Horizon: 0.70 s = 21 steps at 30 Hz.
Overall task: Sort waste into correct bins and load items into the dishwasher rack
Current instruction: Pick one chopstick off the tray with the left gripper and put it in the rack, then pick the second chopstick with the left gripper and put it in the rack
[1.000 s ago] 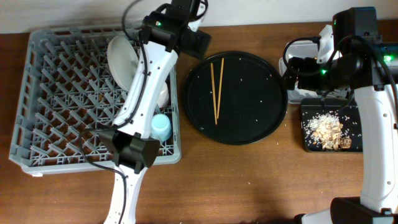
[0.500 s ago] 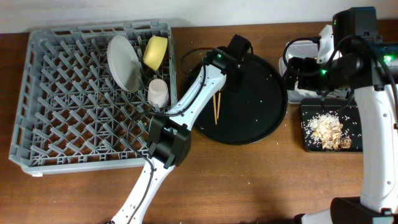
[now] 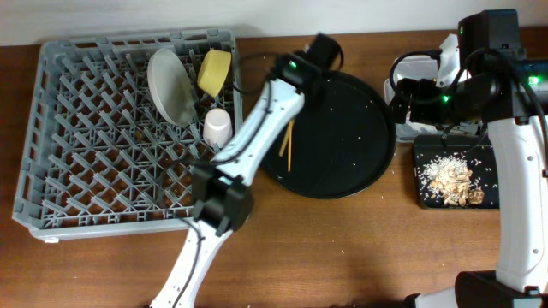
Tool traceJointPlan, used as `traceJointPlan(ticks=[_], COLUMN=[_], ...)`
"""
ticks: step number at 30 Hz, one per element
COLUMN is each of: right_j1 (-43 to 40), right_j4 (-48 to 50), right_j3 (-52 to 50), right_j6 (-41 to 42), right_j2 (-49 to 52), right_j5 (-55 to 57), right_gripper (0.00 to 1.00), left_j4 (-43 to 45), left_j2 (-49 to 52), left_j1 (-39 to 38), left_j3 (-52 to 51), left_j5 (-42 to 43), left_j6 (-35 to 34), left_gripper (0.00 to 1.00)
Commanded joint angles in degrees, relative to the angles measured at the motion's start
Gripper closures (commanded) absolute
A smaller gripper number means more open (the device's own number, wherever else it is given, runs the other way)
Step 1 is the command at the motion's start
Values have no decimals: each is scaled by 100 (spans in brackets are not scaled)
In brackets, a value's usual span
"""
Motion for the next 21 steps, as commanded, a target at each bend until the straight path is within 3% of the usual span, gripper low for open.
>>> traceJointPlan(ticks=[1,4,6,11,17,18,20,21], right_j1=[-15,-15,-15,-15,-15,-15,-15,-15], right_j4=[7,7,7,7,4,7,7,7], right_j3=[13,13,13,13,13,13,13,13], right_j6=[24,24,24,24,24,24,24,24], right_j2=[-11,-11,-11,-11,-11,-11,-11,-11], right_j5=[9,9,9,9,9,9,9,9], right_gripper=[2,2,2,1,2,2,2,2], left_j4=[-754,-1690,-1523,-337,-369,-345,-358,-345], left_j2=[-1604,-1853,-1851,-1851,-1851,-1849,-1851,-1886], left_j1=[780,2131,2612,2728,2610,2610,2610,2599], left_j3=[181,127,-339,-2271,-2634,-2736,-2741,-2717], left_j5=[-579,-544,-533,586,756,756,761,761], left_j6=[254,254,258,162,-48,-46,-44,-44], left_gripper=[99,99,99,99,99,90,48,37])
